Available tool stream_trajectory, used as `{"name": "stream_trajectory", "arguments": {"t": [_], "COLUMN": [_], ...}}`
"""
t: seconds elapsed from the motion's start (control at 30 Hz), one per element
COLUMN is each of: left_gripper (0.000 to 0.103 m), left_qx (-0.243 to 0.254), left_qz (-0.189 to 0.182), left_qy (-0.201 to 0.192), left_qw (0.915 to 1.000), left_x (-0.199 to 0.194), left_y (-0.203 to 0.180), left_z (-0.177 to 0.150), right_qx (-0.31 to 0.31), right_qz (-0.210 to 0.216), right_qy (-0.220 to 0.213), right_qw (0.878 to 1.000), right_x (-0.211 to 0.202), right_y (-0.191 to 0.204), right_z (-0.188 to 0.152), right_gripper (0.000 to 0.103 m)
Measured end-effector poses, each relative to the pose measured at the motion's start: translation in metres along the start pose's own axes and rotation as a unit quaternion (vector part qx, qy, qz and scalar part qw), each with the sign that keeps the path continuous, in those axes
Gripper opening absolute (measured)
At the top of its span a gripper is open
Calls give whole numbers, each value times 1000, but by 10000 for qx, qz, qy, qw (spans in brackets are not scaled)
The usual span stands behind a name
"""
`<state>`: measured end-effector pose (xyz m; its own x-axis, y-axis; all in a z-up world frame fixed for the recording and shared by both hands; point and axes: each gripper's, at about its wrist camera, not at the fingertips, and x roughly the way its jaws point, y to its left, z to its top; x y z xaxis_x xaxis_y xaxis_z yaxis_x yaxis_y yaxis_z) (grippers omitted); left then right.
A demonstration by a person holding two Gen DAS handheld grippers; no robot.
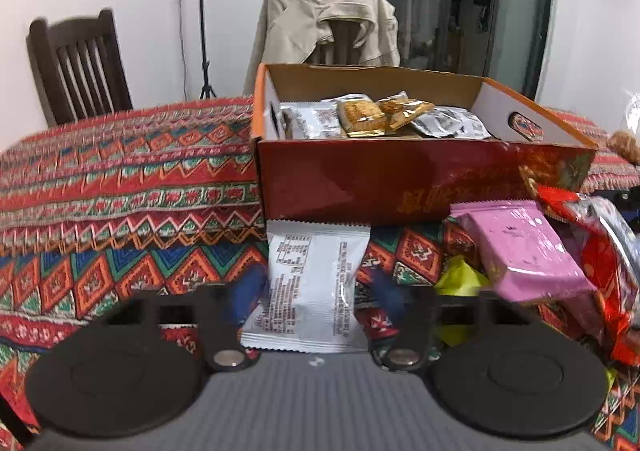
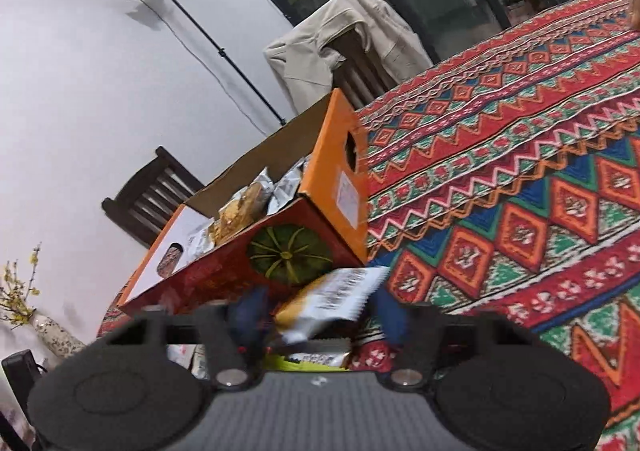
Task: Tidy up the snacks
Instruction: 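Grasp a white packet with the left tool while the right grasps another white packet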
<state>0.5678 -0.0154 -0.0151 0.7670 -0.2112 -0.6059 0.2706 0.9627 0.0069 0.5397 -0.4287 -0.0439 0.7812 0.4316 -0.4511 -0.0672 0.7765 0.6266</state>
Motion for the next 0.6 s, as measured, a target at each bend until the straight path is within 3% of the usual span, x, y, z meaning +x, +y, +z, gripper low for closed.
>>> {"name": "stream_trajectory", "arguments": {"t": [0.03,0.07,0.33,0.6], "left_gripper": [43,42,41,41], "left_qx": [49,74,19,-368], "left_qz": [-39,-44,1,45], "left_qy": [7,-4,52,-227], "left_qw": [10000,10000,10000,9991], "left_x": [-1,-2,-14,-98], "left_y": [-2,-4,-12,-27], "left_z": [-1,-1,1,-12], "right_qx": [5,27,-399,-1245], "right_qz": [30,58,-181,-581], "right_qy": [44,51,-607,-1070], "right_qw": [10000,10000,9972,9847], "right_x": [2,3,-29,-79], "right_y": [-1,-1,9,34], "right_z": [-2,-3,1,-8], "right_gripper": [20,16,11,7]}}
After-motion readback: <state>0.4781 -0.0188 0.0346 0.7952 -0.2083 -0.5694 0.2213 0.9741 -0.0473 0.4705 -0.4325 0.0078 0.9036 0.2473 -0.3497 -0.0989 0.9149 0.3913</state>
